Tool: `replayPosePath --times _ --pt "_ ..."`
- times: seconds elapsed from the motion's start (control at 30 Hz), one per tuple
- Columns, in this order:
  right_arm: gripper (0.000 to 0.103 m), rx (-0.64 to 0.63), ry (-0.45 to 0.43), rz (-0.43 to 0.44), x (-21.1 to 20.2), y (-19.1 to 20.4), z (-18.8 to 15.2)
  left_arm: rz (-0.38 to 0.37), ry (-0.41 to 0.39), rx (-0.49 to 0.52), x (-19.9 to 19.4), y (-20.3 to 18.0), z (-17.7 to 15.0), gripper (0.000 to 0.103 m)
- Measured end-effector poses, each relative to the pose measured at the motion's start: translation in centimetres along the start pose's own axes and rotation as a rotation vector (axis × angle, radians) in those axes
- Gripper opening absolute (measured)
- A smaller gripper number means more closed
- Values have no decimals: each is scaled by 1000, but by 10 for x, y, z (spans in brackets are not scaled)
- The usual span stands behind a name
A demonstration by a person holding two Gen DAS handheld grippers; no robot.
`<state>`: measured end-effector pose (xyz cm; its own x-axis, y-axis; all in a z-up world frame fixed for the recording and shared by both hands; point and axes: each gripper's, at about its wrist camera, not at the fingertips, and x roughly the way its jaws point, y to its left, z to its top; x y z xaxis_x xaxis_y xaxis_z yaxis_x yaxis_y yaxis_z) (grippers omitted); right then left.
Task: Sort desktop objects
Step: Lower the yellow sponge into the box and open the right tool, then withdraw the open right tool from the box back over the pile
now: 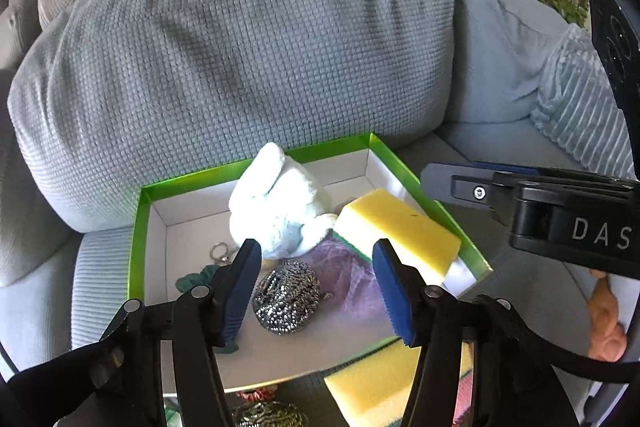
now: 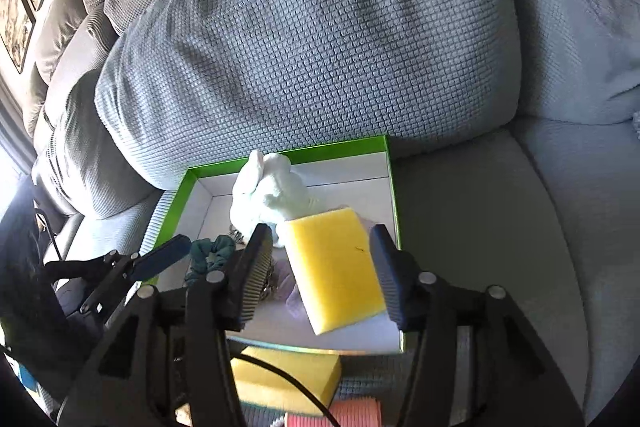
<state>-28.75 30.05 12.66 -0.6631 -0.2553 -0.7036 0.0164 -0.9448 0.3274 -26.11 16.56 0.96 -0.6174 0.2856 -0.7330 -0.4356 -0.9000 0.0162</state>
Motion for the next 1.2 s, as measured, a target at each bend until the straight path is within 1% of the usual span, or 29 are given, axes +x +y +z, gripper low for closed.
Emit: replayPosePath --times 0.17,0.3,0.5,0.8,1.2 --pt "52 0 -3 -8 -16 -5 -2 6 -15 5 -13 -5 -2 59" --pt "53 -1 13 -3 -29 -6 -12 17 -18 8 -26 -8 -5 59" --pt "53 21 39 17 -44 -10 -27 -5 -17 8 -44 -13 -15 59" --pt "53 33 66 19 -62 -14 -50 5 -2 36 -64 -21 -36 59" --pt "53 11 76 40 -82 0 -68 -6 -18 37 -94 -25 -52 59"
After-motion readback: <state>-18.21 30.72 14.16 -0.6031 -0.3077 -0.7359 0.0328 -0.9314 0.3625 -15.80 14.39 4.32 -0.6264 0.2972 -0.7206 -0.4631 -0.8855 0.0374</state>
